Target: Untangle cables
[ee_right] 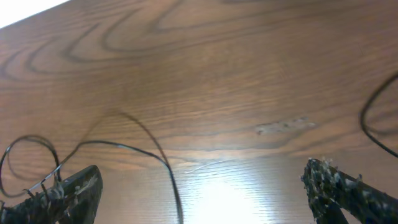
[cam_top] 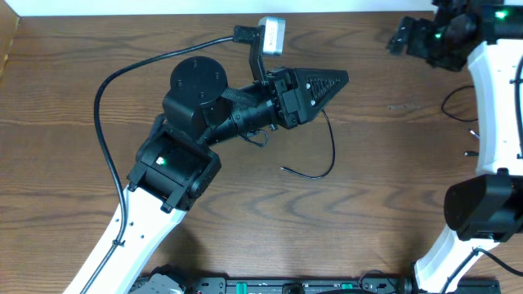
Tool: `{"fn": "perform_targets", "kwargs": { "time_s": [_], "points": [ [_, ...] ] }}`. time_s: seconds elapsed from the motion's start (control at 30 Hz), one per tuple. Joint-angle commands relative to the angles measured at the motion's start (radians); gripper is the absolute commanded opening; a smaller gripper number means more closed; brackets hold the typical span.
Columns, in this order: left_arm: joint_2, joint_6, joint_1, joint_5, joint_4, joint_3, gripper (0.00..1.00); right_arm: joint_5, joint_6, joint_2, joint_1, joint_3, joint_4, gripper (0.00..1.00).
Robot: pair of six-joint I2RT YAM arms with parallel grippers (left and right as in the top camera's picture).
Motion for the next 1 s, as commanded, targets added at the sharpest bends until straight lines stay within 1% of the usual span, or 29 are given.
{"fn": "perform_targets", "kwargs": {
  "time_s": [0.0, 0.23, 0.27, 0.3, 0.37, 0.4, 0.43, 0.47, 0.5, 0.53, 0.57, 0.67, 0.7, 0.73, 0.87, 0.97],
  "points": [
    [-0.011, -0.009, -0.002, 0.045, 0.008, 0.006, 0.46, 0.008, -0.016, -0.022, 0.048, 0.010, 0.011, 0.99],
    [-0.011, 0.004, -0.002, 0.069, -0.007, 0.006, 0.46, 0.008, -0.016, -0.018, 0.094, 0.010, 0.018, 0.99],
    [-0.011, 0.060, -0.002, 0.069, -0.048, 0.006, 0.51, 0.008, -0.016, -0.015, 0.101, 0.010, 0.018, 0.99],
    [-0.010, 0.102, -0.002, 0.069, -0.075, 0.005, 0.52, 0.008, -0.016, -0.014, 0.105, 0.010, 0.018, 0.99],
    [-0.007, 0.293, -0.002, 0.054, -0.188, 0.005, 0.52, 0.003, -0.016, -0.005, 0.120, 0.010, 0.018, 0.99],
    [-0.006, 0.424, 0.000, 0.005, -0.294, 0.005, 0.52, -0.003, -0.018, 0.009, 0.135, 0.010, 0.018, 0.99],
    [-0.002, 0.540, 0.000, -0.077, -0.407, 0.005, 0.52, -0.016, -0.044, 0.021, 0.150, 0.010, 0.020, 0.99],
    [0.001, 0.594, 0.000, -0.148, -0.471, 0.005, 0.52, -0.036, -0.077, 0.033, 0.161, 0.010, 0.024, 0.99],
    [0.011, 0.645, 0.000, -0.294, -0.566, 0.005, 0.52, -0.088, -0.143, 0.055, 0.183, 0.010, 0.034, 0.99],
    [0.021, 0.651, 0.000, -0.390, -0.615, 0.005, 0.52, -0.116, -0.174, 0.066, 0.193, 0.010, 0.039, 0.99],
    [0.037, 0.650, 0.000, -0.521, -0.677, 0.005, 0.52, -0.172, -0.229, 0.090, 0.214, 0.010, 0.052, 0.99],
    [0.075, 0.640, 0.000, -0.695, -0.766, 0.005, 0.52, -0.246, -0.310, 0.140, 0.256, 0.010, 0.077, 0.96],
    [0.090, 0.618, 0.008, -0.724, -0.792, 0.005, 0.52, -0.261, -0.331, 0.159, 0.270, 0.010, 0.082, 0.95],
    [0.102, 0.605, 0.019, -0.729, -0.805, 0.005, 0.51, -0.282, -0.364, 0.183, 0.285, 0.010, 0.087, 0.93],
    [0.144, 0.553, 0.095, -0.727, -0.843, 0.005, 0.51, -0.318, -0.473, 0.261, 0.329, 0.010, 0.093, 0.91],
    [0.162, 0.550, 0.175, -0.699, -0.861, 0.005, 0.51, -0.317, -0.582, 0.336, 0.368, 0.010, 0.107, 0.91]
  ]
}}
